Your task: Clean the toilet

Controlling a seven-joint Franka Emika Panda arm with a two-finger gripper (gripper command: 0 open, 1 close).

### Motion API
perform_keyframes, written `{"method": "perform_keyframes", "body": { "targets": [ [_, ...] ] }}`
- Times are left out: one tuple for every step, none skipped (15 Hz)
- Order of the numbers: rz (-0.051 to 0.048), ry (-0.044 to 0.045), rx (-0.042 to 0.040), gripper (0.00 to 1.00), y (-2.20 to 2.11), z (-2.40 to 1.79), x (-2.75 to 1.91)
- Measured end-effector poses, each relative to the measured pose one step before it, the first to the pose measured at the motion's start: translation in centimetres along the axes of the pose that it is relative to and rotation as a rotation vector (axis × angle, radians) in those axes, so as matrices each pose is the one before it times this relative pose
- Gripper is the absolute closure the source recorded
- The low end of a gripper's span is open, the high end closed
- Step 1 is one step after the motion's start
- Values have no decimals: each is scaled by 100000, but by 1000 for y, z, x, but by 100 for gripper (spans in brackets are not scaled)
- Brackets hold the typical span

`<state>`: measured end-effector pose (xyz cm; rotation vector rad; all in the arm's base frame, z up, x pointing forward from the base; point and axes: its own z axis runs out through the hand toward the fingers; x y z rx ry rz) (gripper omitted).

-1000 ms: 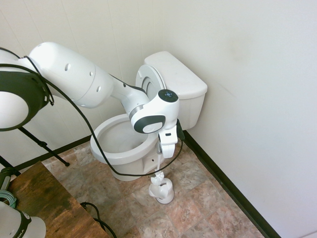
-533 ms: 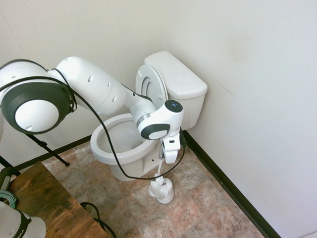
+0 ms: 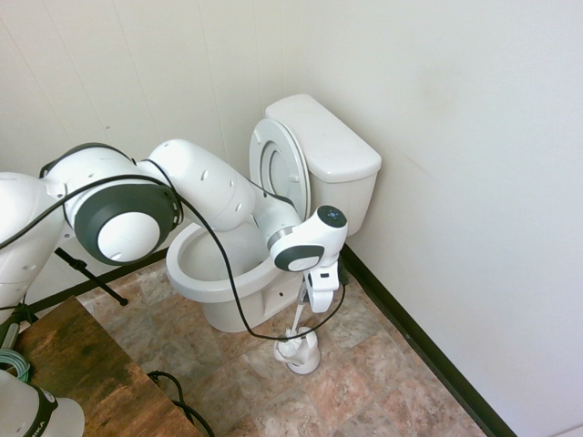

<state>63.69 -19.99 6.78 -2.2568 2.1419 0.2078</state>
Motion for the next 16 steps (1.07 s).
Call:
{"method": "perform_keyframes", "body": {
  "targets": [
    [222,-393,-459,100,-583,560,267],
    [392,-417,-499,100,-584,521,391],
    [747,-501,-564,100,-593,477,464],
    [839,-574,-700,100,-607,570,481],
    [722,-546,-722,100,-640,703,445],
    [636,-456,-733,100,-582,812,334],
    [689,-367,-613,100,-520,769,248],
    [603,-167,-642,100,-485,774,231],
    [651,62,-485,100,-489,678,243],
    [748,259,-449,100,-425,510,292],
    [710,341,-487,100,-361,431,359],
    [638,168,-558,100,-289,302,417],
    [480,-152,-465,100,-247,209,331],
    [264,-327,-292,100,-243,131,259],
    [-62,-353,-400,100,-201,157,170],
    [-310,277,-81,100,-116,112,111]
  ]
}}
